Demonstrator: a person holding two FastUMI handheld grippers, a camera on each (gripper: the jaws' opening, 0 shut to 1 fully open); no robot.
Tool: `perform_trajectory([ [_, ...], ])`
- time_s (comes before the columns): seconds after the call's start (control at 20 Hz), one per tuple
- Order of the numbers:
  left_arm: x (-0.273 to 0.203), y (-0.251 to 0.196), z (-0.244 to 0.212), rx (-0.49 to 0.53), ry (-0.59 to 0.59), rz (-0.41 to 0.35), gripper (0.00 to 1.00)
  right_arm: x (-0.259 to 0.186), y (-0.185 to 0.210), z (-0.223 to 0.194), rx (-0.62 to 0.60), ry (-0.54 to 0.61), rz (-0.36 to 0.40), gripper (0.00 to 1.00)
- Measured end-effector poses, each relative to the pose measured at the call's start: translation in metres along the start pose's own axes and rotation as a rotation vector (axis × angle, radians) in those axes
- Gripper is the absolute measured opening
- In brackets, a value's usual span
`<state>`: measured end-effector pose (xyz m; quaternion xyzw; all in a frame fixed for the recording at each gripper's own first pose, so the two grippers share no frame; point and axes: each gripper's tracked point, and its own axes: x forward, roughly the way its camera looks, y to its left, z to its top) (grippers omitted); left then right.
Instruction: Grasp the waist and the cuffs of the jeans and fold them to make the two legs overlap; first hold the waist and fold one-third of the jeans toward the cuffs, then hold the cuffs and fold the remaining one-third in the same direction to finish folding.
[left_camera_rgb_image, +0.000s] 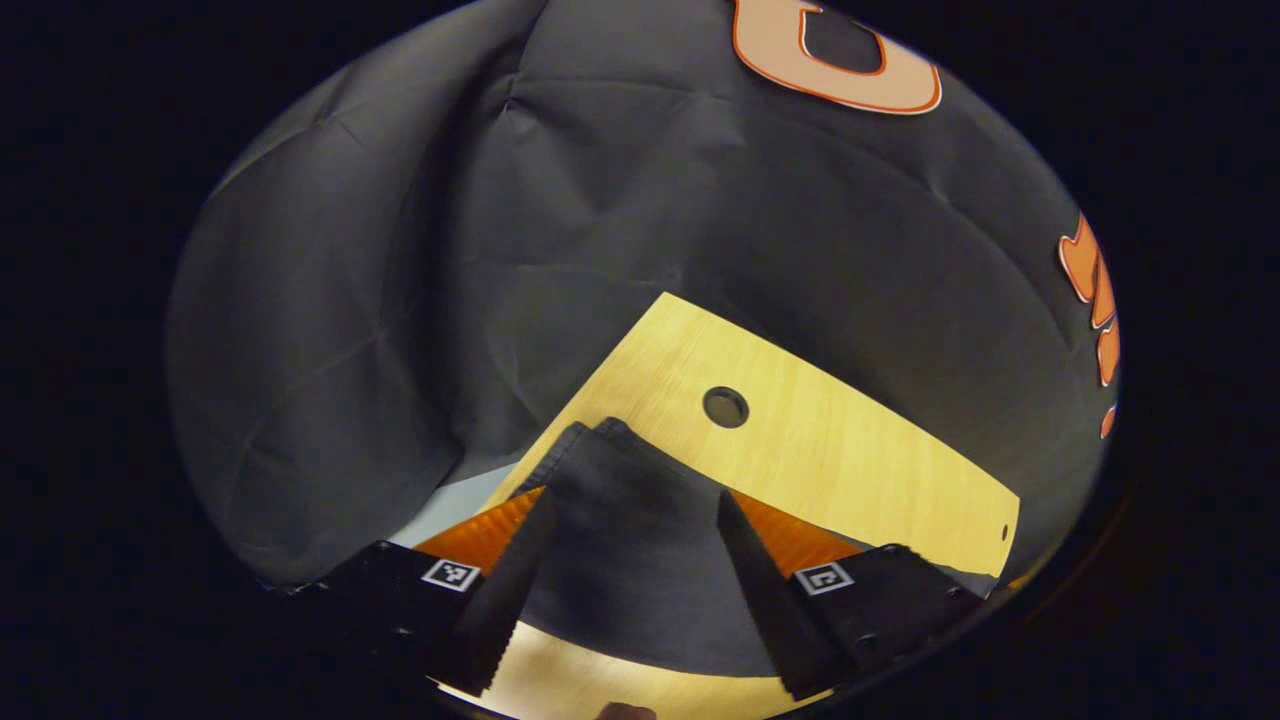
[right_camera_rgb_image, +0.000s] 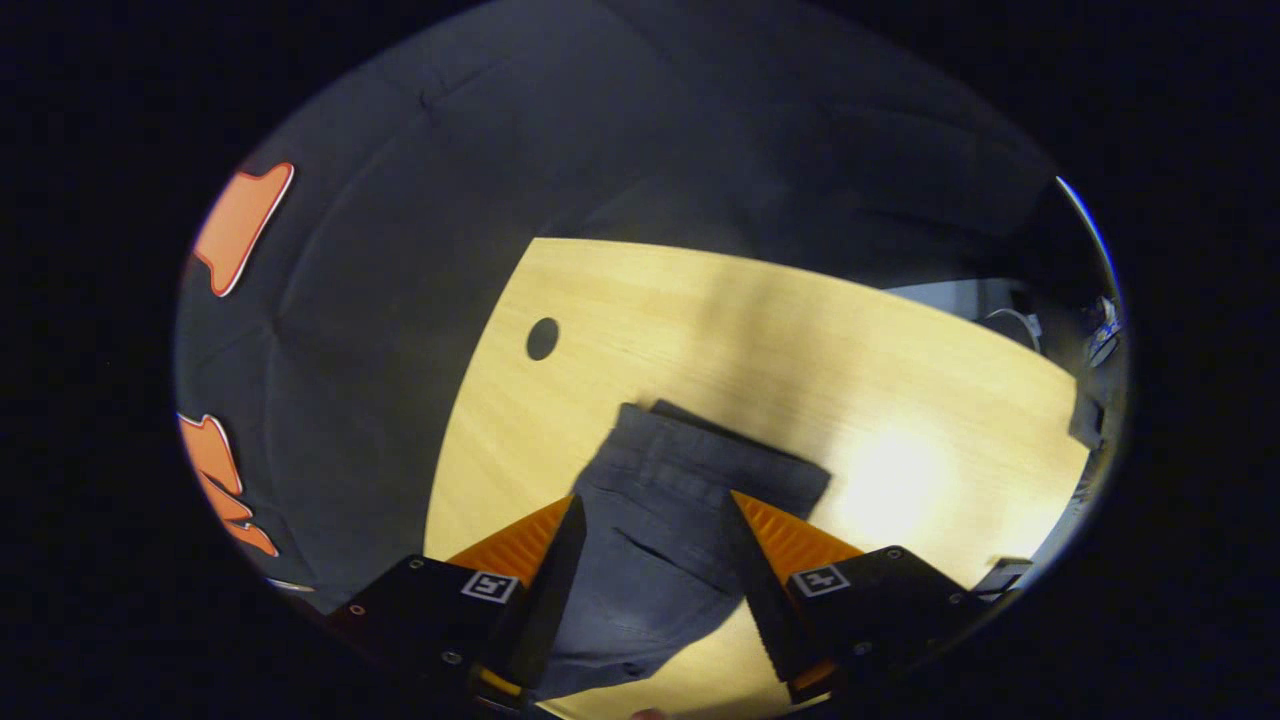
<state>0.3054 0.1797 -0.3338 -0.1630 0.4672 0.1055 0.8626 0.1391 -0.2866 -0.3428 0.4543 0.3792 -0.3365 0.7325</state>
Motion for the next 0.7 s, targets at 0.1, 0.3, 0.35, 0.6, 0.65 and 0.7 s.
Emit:
perform_trajectory([
  [0.1,-0.015,-0.011,-0.004,-0.010,-0.009,-0.038,0.99,-0.002,-0.013,-0.016,0.027,0.034,-0.006,0.89],
  [0.3,-0.034,-0.028,-0.036,-0.007,0.042,-0.095,0.99,0.011,-0.031,-0.032,0.066,0.067,-0.007,0.98],
  [0.35,-0.035,-0.027,-0.041,0.003,0.046,-0.094,0.99,0.014,-0.036,-0.035,0.079,0.078,-0.014,0.99],
  [0.6,-0.053,-0.030,-0.065,-0.015,0.067,-0.108,0.99,0.034,-0.037,-0.046,0.110,0.104,-0.027,0.97],
  [0.65,-0.057,-0.030,-0.068,-0.024,0.072,-0.108,0.99,0.042,-0.037,-0.042,0.110,0.083,-0.034,0.97],
  [0.7,-0.062,-0.033,-0.071,-0.035,0.083,-0.105,0.98,0.046,-0.039,-0.040,0.113,0.072,-0.045,0.96],
])
